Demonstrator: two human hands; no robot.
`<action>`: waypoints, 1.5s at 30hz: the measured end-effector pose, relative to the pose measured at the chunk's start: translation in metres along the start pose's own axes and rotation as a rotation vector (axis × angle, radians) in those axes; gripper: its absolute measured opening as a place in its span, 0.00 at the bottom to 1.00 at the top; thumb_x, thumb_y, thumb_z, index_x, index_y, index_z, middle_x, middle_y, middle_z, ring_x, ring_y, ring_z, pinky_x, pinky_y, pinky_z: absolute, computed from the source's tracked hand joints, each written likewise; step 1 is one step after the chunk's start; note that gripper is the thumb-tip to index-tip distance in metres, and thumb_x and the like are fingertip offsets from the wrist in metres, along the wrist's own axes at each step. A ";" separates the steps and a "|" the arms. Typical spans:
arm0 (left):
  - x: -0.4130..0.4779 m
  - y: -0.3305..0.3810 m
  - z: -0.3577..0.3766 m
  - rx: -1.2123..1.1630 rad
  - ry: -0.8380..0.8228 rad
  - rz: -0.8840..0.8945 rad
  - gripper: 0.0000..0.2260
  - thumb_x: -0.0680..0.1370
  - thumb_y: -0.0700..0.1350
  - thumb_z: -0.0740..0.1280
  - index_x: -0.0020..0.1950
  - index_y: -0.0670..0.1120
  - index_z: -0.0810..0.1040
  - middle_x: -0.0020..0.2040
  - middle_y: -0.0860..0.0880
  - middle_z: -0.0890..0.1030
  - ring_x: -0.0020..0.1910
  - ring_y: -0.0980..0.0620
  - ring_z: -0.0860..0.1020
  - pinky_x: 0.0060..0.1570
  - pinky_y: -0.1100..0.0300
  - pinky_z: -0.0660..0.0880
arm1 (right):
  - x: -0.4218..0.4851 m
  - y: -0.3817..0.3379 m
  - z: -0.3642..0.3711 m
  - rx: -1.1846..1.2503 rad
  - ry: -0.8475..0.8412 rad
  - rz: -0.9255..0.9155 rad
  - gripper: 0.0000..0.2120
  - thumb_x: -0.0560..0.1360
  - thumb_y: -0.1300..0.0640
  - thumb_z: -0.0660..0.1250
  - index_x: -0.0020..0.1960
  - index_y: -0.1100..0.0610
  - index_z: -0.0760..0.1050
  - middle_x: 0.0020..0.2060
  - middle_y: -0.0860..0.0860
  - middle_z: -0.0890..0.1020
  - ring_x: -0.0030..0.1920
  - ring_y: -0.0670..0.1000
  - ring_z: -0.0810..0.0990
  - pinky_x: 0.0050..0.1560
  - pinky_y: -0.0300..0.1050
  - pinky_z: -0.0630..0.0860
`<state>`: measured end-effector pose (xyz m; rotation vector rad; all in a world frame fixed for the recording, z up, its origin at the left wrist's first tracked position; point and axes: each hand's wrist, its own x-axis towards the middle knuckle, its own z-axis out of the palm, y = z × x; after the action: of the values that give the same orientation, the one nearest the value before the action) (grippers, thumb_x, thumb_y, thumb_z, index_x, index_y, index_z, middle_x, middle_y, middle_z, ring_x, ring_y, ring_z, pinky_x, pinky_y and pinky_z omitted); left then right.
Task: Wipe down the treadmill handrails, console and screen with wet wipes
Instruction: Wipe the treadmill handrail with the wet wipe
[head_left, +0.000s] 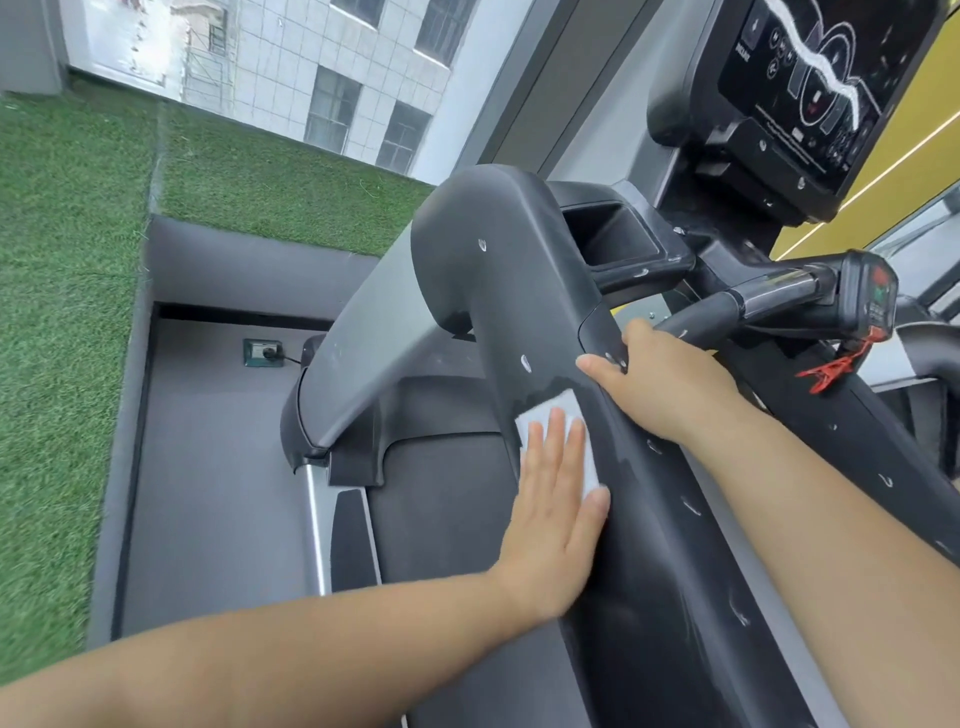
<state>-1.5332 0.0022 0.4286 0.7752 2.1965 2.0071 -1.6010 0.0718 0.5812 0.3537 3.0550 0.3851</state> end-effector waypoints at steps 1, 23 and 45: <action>0.012 0.000 -0.003 -0.042 0.045 -0.033 0.24 0.79 0.59 0.42 0.69 0.57 0.32 0.70 0.62 0.28 0.69 0.63 0.26 0.70 0.64 0.30 | -0.001 0.000 0.000 -0.004 0.006 -0.003 0.25 0.78 0.37 0.53 0.59 0.60 0.65 0.54 0.56 0.76 0.53 0.60 0.75 0.42 0.49 0.68; 0.043 -0.002 -0.016 -0.198 0.225 -0.258 0.28 0.79 0.57 0.41 0.76 0.48 0.39 0.76 0.55 0.39 0.75 0.59 0.38 0.74 0.61 0.39 | 0.007 -0.015 -0.016 -0.162 -0.161 0.009 0.19 0.79 0.40 0.54 0.50 0.57 0.59 0.38 0.52 0.71 0.43 0.56 0.70 0.39 0.49 0.67; 0.079 -0.011 -0.047 -0.594 0.135 -0.502 0.25 0.82 0.56 0.46 0.74 0.62 0.35 0.73 0.68 0.36 0.73 0.65 0.39 0.73 0.56 0.41 | 0.008 -0.015 -0.024 -0.085 -0.185 0.059 0.21 0.77 0.38 0.58 0.50 0.55 0.60 0.34 0.48 0.69 0.37 0.51 0.69 0.33 0.47 0.63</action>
<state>-1.6232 -0.0091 0.4470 0.0154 1.4796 2.2649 -1.6143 0.0539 0.6004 0.4483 2.8441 0.4553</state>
